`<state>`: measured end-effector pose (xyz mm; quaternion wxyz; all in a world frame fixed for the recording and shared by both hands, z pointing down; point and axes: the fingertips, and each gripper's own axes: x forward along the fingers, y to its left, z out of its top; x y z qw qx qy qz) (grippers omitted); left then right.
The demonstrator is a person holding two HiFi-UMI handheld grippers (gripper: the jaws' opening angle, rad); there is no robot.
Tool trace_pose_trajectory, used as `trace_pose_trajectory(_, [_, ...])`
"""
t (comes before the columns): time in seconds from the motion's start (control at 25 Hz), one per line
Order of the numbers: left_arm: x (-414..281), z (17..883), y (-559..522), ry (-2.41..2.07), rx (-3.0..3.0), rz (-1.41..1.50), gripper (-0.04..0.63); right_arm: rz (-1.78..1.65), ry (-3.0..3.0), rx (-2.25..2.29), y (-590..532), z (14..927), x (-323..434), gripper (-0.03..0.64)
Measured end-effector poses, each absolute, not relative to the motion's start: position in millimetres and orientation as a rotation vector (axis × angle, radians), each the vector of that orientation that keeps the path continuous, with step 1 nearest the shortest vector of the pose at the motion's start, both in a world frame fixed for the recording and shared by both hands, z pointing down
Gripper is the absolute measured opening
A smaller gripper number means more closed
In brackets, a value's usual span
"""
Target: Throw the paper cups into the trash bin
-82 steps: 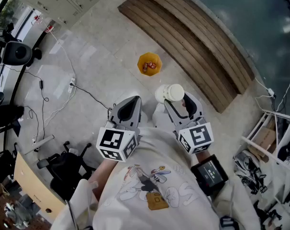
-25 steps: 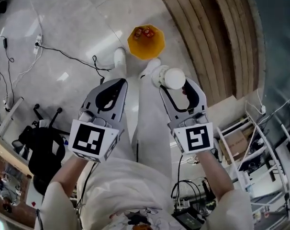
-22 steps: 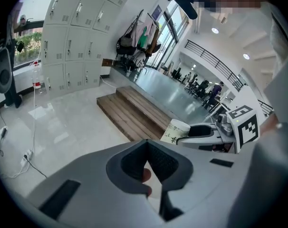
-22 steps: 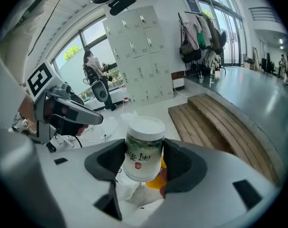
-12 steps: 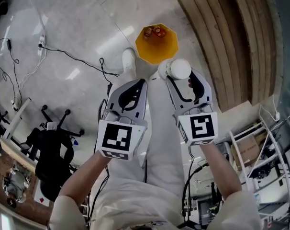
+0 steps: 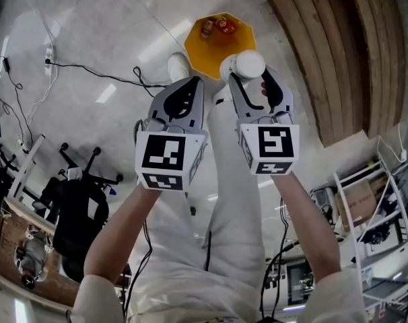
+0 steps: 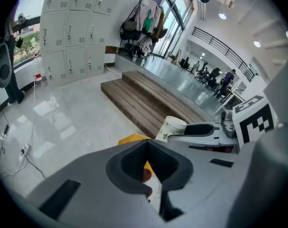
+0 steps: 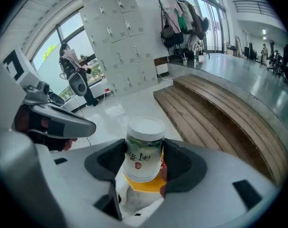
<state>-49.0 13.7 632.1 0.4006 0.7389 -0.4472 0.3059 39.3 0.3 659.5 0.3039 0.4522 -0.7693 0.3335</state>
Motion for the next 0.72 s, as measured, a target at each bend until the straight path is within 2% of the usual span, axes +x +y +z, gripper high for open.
trace_pose_trajectory(0.72, [-35.8,801.2,11.6,-1.107,1.819,0.911,0.006,1.020,-1.940,1.197,10.7,824.3,35.0,0.256])
